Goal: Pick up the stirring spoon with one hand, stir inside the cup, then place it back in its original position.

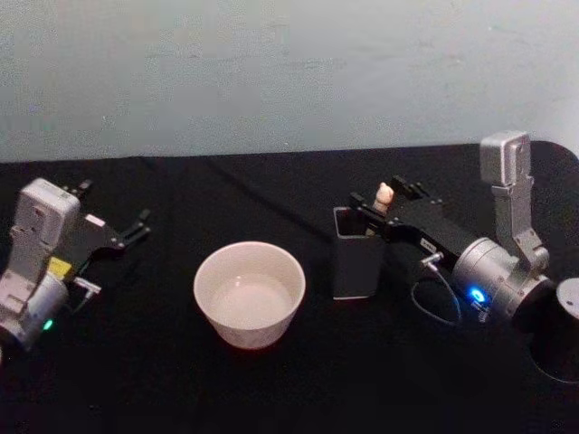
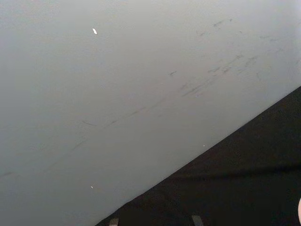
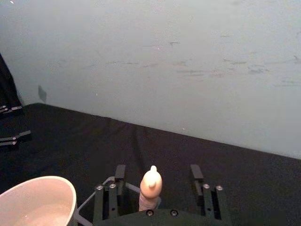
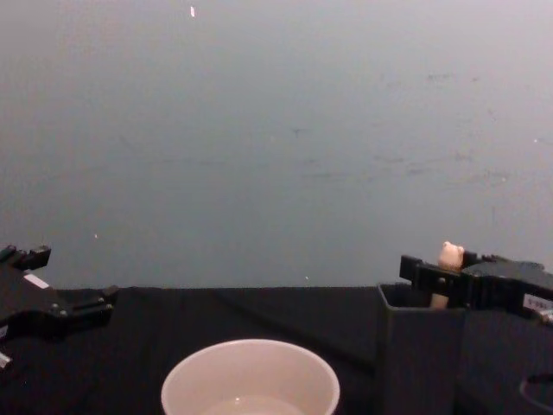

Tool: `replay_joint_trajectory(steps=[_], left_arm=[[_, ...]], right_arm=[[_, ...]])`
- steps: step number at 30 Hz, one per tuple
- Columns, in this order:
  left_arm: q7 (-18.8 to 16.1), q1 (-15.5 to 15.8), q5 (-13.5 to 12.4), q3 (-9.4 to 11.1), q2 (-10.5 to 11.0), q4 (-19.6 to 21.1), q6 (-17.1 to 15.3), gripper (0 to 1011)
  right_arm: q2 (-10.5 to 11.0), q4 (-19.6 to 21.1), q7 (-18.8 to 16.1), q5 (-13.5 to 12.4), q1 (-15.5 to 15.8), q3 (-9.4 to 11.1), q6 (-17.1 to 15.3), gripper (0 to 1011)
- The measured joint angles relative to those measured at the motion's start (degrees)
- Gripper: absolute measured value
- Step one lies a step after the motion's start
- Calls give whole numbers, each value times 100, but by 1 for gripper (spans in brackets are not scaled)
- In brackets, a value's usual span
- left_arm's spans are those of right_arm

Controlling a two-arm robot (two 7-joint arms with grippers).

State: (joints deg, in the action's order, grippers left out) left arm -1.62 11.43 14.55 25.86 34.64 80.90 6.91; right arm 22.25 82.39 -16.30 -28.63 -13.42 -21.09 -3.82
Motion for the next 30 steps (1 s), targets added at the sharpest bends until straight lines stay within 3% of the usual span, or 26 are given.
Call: replay_joint_trajectory(steps=[17,20,30], left_arm=[[0,0,0,0,0,0,0,1001],[0,0,0,0,0,0,0,1002],[0,0,0,0,0,0,0,1001]], right_arm=[[6,7,5,-7,0,-3,0,388],[6,7,6,-9,0,-4,0,257],[-20,76,-88,-3,49,54,1,213]])
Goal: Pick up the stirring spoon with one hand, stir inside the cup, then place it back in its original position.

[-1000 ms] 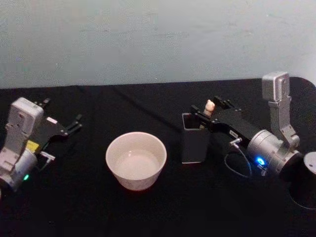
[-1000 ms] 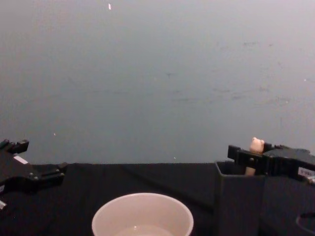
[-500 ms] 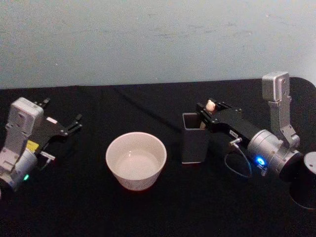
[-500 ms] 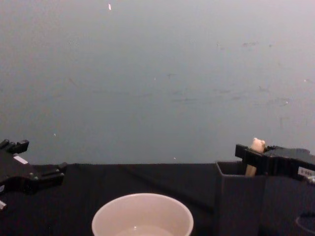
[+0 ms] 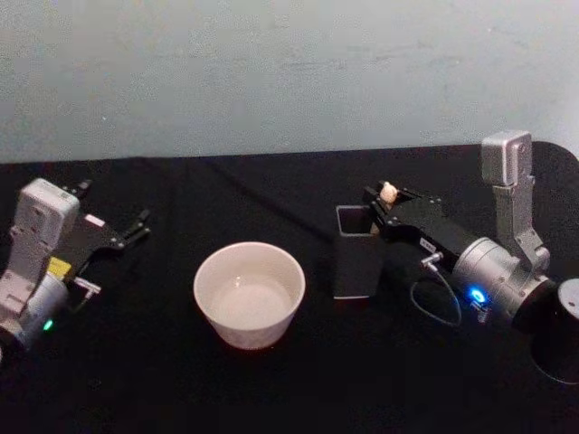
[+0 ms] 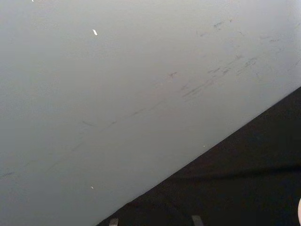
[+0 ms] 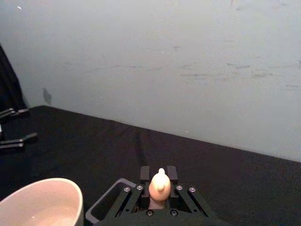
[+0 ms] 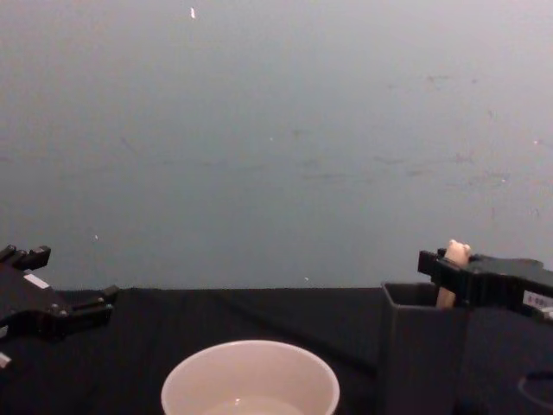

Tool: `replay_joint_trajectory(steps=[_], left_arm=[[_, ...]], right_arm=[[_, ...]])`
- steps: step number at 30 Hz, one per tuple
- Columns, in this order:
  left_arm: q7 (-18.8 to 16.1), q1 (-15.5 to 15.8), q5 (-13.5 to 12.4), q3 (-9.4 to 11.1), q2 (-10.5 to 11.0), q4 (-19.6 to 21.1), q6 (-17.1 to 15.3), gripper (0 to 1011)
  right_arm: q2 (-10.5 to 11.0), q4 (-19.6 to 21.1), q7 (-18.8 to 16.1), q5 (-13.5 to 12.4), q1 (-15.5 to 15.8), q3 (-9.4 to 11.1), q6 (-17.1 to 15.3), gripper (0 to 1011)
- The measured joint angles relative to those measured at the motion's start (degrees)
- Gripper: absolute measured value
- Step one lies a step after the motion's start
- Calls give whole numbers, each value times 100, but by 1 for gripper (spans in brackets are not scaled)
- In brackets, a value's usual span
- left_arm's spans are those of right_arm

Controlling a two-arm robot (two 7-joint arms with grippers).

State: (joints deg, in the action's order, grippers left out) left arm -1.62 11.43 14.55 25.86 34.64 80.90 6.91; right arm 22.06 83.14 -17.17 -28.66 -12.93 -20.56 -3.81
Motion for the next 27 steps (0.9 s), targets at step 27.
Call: replay_joint_trajectory(steps=[27], left_arm=[[0,0,0,0,0,0,0,1001]], right_arm=[[168,986,-694,-357,-72,581,601,212]])
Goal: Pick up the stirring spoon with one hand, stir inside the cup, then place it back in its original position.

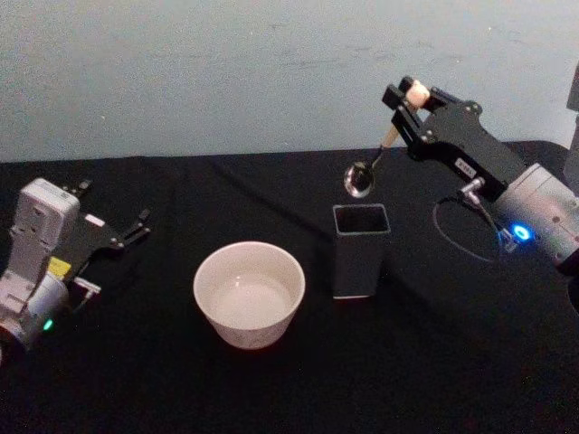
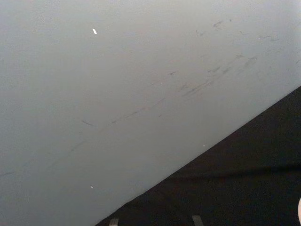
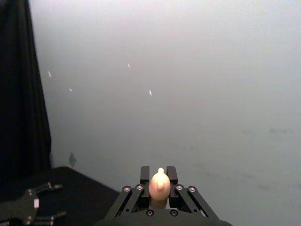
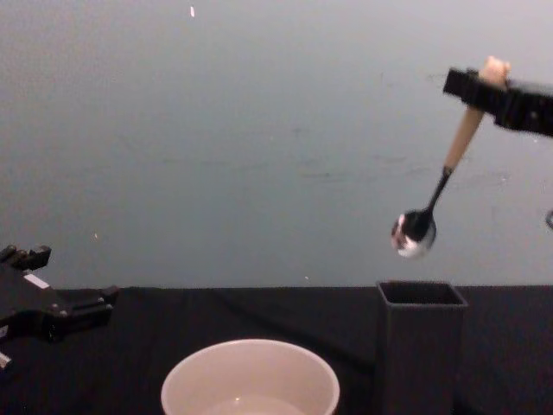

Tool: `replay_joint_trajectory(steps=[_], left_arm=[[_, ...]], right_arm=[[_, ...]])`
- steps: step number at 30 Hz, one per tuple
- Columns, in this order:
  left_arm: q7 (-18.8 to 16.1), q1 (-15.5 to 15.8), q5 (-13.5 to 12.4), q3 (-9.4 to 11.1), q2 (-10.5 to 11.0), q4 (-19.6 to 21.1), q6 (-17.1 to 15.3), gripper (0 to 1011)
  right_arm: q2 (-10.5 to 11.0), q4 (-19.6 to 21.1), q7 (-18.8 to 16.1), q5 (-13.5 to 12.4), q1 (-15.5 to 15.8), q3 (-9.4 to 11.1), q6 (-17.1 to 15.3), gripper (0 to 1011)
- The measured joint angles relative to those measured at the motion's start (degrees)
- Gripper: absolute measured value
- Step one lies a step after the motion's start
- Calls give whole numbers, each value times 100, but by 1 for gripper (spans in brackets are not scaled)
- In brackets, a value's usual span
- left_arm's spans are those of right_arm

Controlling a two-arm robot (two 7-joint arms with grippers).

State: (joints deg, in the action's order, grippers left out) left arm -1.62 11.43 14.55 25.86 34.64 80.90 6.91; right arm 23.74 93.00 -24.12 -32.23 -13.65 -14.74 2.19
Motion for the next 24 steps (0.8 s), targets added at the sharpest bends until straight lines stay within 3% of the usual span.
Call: replay_joint_trajectory(steps=[5,21,24], left_arm=[[0,0,0,0,0,0,0,1001],[0,0,0,0,0,0,0,1001],[0,0,0,0,0,0,0,1001]], right_arm=[[-25,-106,-174,-8,-137,-88,191,213],[-288,-1193,-1644,16,-781,-1030,1191,213],[-320,-1335,-1770,29,-835,-1154,1275,213]])
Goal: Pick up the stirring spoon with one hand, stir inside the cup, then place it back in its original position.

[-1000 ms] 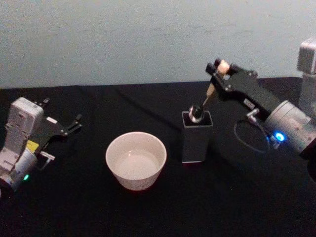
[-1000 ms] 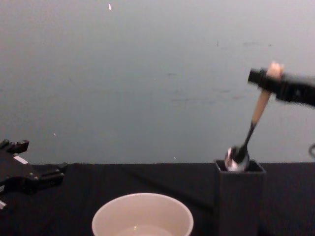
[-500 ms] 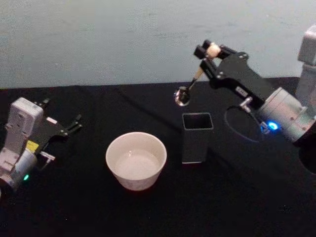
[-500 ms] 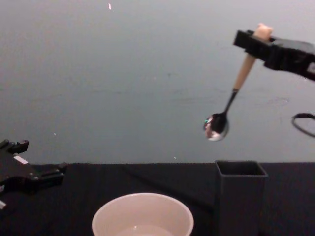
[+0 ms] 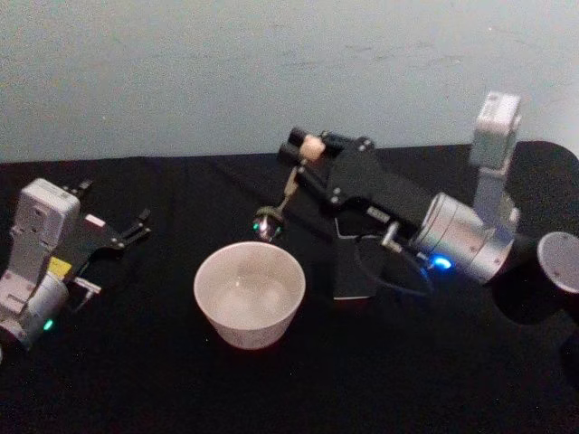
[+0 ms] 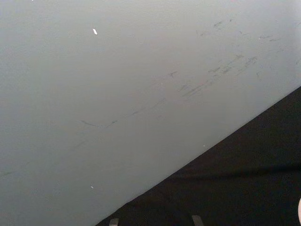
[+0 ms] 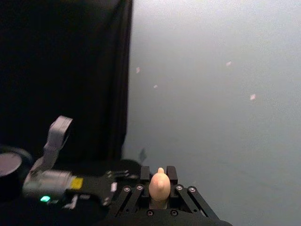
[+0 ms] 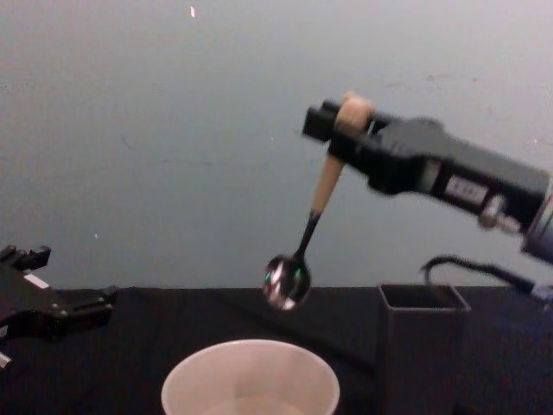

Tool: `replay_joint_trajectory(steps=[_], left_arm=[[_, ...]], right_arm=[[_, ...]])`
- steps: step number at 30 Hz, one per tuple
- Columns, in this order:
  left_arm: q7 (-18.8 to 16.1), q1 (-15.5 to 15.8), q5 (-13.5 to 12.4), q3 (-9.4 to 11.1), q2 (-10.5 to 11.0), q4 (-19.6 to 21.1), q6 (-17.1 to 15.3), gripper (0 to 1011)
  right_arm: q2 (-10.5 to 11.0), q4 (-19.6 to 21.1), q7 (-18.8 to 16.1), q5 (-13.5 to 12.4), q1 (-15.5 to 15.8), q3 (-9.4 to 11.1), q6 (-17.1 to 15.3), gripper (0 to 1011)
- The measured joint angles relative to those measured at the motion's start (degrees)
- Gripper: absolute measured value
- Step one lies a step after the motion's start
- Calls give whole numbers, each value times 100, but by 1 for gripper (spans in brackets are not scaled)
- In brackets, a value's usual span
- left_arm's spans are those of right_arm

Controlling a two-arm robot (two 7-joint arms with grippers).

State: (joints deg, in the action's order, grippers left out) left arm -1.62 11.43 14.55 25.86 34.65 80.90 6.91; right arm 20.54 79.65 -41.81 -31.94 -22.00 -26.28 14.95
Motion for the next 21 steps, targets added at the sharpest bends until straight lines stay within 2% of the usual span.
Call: replay_joint_trajectory(steps=[7,21], left_arm=[[0,0,0,0,0,0,0,1001],[0,0,0,0,0,0,0,1001]], right_arm=[[-80,-505,-209,267,-159,-370,209,213],[-349,-1264,-76,915,-318,-634,761,212]])
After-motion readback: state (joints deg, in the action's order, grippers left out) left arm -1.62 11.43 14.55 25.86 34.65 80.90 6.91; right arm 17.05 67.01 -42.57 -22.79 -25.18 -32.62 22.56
